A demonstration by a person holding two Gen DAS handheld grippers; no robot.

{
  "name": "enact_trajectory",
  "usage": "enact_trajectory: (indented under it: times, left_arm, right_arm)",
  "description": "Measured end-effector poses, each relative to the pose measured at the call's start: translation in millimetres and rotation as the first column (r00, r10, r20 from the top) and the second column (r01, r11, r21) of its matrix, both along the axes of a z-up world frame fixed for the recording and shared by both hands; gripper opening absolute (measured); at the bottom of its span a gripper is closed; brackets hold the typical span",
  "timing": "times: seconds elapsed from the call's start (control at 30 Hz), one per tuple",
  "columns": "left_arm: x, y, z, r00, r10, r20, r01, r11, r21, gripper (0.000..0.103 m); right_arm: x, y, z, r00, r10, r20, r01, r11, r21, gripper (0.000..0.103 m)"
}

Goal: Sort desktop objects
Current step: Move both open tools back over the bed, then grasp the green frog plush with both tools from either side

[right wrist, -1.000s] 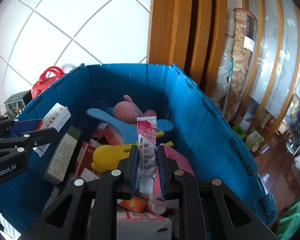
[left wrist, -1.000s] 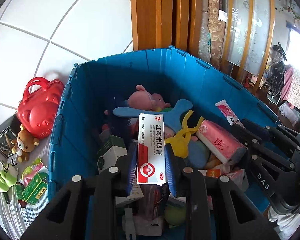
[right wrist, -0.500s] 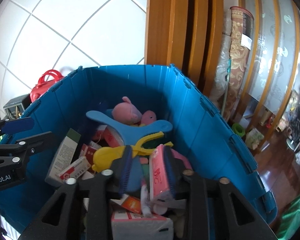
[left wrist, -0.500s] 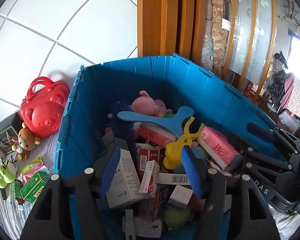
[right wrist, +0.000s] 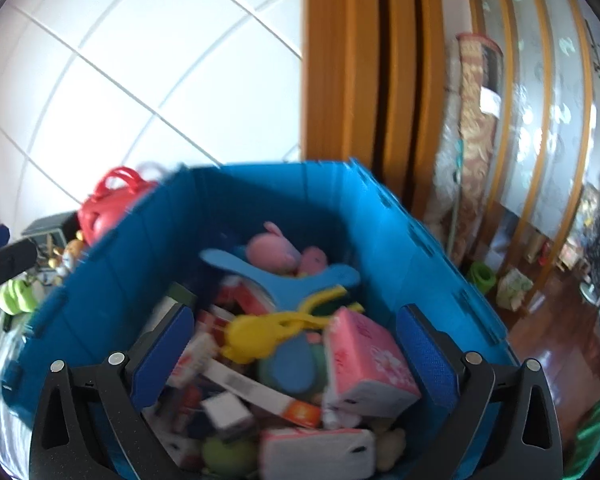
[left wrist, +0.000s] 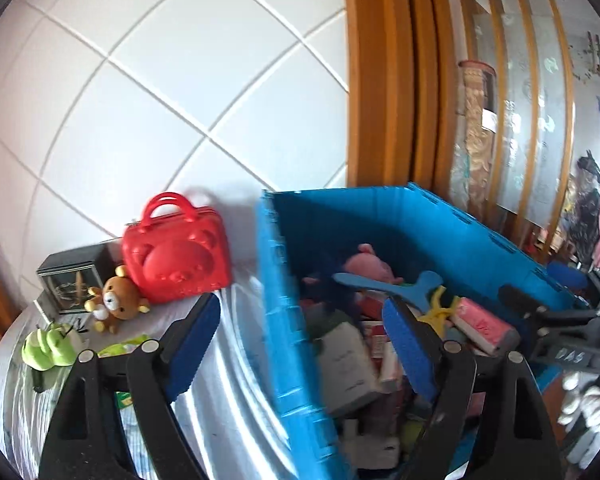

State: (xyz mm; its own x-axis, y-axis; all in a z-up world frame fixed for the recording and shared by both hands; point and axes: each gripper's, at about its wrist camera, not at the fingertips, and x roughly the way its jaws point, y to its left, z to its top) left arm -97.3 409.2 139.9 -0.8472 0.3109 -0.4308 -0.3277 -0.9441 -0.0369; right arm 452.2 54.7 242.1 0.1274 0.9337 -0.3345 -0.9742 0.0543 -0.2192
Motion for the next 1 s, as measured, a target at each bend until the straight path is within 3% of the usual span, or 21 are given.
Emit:
enact_trajectory:
  times: [0.17,0.33,0.7,0.83,1.0]
  left_arm:
    - [-6.9,-74.9,-14.7,0.995,0.094,0.022,-0.094,0.995,0.016,0.083]
    - [-16.9,-167.4,-38.2,0.976,0.208,0.070,-0.211,0.977,0.029,0.083]
    - [-39.0,-373.8,-100.7,0.879,0.426,0.215,-0.429,0.903,-0.035,0.083]
    - [-53.1,-429.1,-118.4,0.846,0.466,0.258,-0.470,0.881,-0.050,0.083]
    - [-76.3,-480.5,-137.7,0.824,0.482,0.298,-0.488,0.871,-0.058,0.083]
  right_arm:
    - [-65.3,-10.1,8.6,0.991,0.133,0.006,-0.133,0.990,0.042,0.103]
    - [-144.5,-4.4,-3.2,0.967,0.251,0.035,-0.251,0.968,0.015,0.103]
    - [-326.9,30.1,-60.6,0.910,0.415,-0.019,-0.415,0.905,-0.095,0.103]
    - [-378.8,45.1,-88.9,0.886,0.462,-0.031,-0.461,0.873,-0.160,0.103]
    - [-432.2,75.5,-124.6,0.873,0.484,-0.053,-0.481,0.840,-0.252,0.103]
